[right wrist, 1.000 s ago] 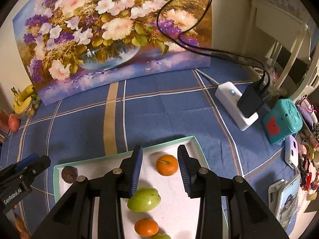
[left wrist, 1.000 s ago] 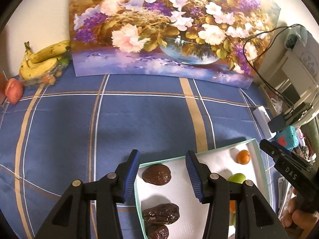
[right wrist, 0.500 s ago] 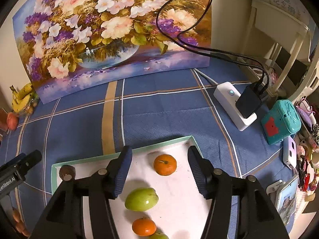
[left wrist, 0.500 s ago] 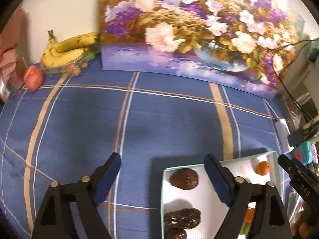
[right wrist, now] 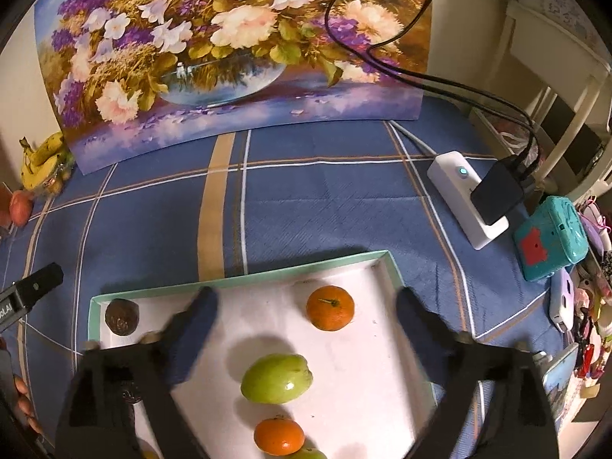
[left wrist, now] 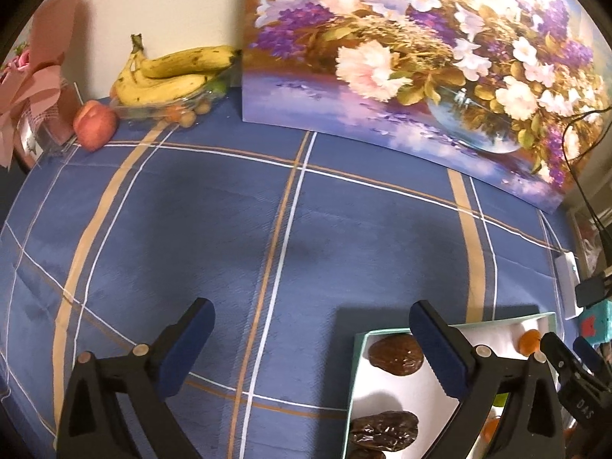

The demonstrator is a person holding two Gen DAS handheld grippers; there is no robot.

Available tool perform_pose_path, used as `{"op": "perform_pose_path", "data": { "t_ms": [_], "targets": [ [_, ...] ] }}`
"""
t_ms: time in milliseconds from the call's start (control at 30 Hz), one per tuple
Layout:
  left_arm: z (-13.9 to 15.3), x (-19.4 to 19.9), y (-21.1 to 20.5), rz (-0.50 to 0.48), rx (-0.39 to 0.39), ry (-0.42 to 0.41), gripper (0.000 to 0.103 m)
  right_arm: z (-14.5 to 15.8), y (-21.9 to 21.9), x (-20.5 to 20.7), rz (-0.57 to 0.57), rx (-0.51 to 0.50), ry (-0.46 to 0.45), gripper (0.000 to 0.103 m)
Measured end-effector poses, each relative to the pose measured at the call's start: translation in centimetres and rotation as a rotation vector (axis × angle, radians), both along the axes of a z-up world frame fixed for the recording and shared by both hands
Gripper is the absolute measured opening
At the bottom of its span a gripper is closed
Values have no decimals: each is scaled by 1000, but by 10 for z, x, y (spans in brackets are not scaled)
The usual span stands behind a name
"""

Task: Organize fruits
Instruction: 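Move both tools off the tray toward the tangerine and small fruit on the cloth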

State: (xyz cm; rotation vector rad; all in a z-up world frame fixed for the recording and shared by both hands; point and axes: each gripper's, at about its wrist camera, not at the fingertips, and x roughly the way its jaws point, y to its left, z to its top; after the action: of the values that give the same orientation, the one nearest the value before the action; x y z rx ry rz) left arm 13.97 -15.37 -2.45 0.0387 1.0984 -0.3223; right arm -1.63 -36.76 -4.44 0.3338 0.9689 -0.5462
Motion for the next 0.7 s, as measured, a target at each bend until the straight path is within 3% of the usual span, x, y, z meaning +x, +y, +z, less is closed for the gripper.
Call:
{"op": "perform_pose_path", "data": {
  "t_ms": [433,700],
  "targets": [
    [-1,1,9,14,-8,20,103,-2,15,6,26,-9,3,97],
    [10,-3,19,-7,-29,27,103,14,45,10,101,-116,55,97]
  ]
}}
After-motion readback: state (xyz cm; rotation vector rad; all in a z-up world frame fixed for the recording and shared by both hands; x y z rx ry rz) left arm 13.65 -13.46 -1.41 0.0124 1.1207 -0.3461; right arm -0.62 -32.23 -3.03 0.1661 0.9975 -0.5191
